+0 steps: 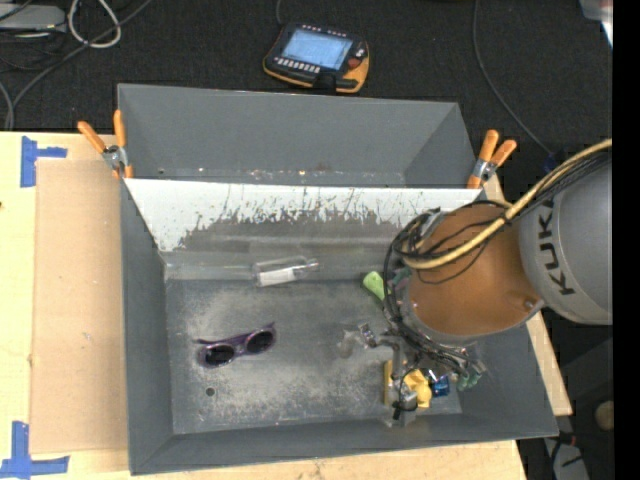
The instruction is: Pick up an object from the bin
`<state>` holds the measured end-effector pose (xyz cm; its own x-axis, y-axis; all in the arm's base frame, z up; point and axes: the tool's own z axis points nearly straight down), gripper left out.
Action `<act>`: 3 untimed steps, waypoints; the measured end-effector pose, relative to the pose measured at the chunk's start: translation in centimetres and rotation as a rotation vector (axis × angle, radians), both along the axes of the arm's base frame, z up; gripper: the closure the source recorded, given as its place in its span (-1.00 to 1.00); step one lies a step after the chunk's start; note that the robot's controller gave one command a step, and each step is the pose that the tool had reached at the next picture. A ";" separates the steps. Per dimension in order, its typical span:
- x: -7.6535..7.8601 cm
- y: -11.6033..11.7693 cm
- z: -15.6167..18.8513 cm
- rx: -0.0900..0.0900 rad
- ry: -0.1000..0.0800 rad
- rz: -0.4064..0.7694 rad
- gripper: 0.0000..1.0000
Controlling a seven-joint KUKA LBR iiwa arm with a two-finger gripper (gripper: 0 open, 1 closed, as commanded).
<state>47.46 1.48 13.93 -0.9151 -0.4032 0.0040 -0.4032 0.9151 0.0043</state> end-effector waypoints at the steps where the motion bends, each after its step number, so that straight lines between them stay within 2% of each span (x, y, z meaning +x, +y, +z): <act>1: -0.4 -5.5 4.2 -0.005 -0.013 -0.248 -1.00; 2: 1.5 -3.5 -2.9 -0.002 0.014 -0.383 -1.00; 3: 1.5 -4.8 -4.2 -0.003 -0.007 -0.123 -1.00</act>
Offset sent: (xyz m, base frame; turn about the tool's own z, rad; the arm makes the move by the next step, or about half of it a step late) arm 0.0167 -0.0360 -0.0262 0.3829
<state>48.98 -3.35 9.73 -0.9578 -0.2875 -0.0019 -0.2875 0.9578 -0.0007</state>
